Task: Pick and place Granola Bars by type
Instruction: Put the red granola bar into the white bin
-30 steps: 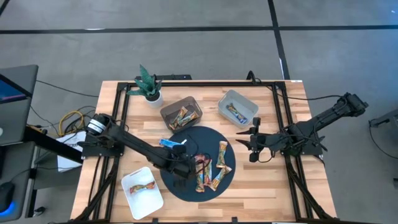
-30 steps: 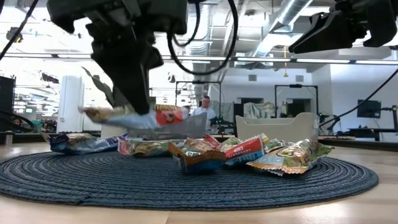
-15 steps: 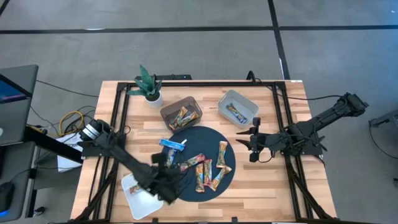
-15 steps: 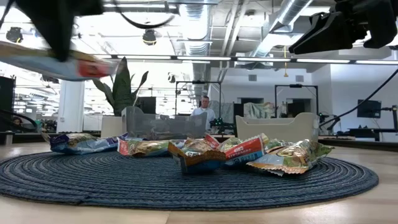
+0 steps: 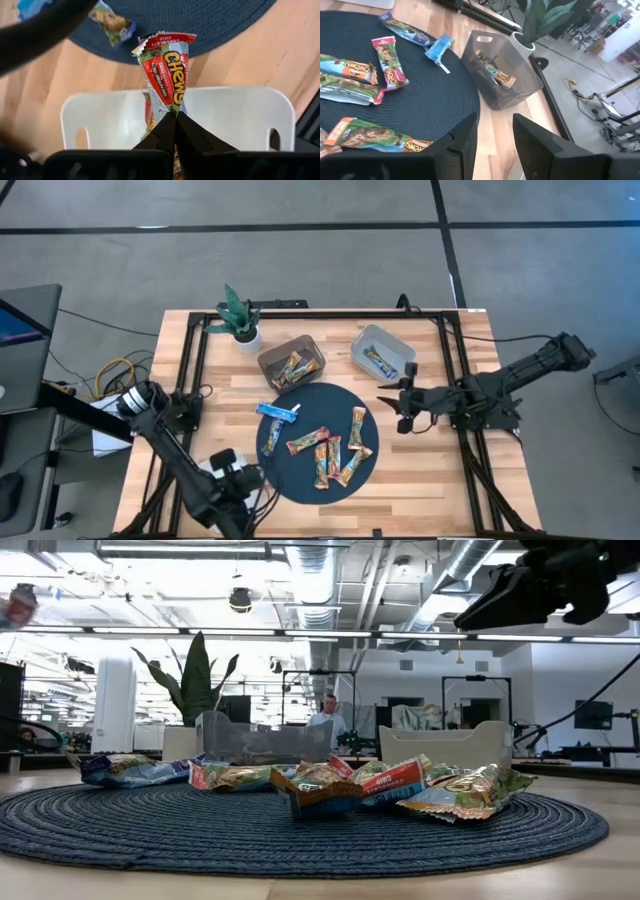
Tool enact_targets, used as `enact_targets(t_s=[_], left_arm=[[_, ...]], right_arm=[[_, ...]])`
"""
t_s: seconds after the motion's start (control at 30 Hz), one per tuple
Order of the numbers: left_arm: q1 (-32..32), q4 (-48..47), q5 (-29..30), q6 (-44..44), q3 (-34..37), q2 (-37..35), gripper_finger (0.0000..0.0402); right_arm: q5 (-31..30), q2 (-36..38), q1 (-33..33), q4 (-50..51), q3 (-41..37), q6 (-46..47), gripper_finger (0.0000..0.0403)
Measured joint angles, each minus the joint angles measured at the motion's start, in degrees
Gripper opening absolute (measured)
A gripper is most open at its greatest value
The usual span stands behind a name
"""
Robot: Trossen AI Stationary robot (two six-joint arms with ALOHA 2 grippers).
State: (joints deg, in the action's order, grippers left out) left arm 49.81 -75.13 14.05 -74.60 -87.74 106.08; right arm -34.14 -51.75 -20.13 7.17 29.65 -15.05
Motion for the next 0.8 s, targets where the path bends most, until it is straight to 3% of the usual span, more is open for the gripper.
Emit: enact_targets(t_s=[0.2, 0.53, 0.8], left_arm=[[2.10, -0.77, -1.56, -6.43, 0.00, -0.02, 0.0000], [5.09, -6.78, -4.63, -18.97, 0.63, -0.12, 0.0001], [5.27, -9.42, -7.40, -21.96, 2.97, -0.11, 0.0045]], right_arm=[[4.37, 0.00, 3.87, -0.18, 0.00, -0.02, 0.0118], [6.55, 0.00, 7.65, -0.60, 0.00, -0.02, 0.0118], [12.15, 0.00, 9.04, -3.37, 0.00, -1.97, 0.0118]])
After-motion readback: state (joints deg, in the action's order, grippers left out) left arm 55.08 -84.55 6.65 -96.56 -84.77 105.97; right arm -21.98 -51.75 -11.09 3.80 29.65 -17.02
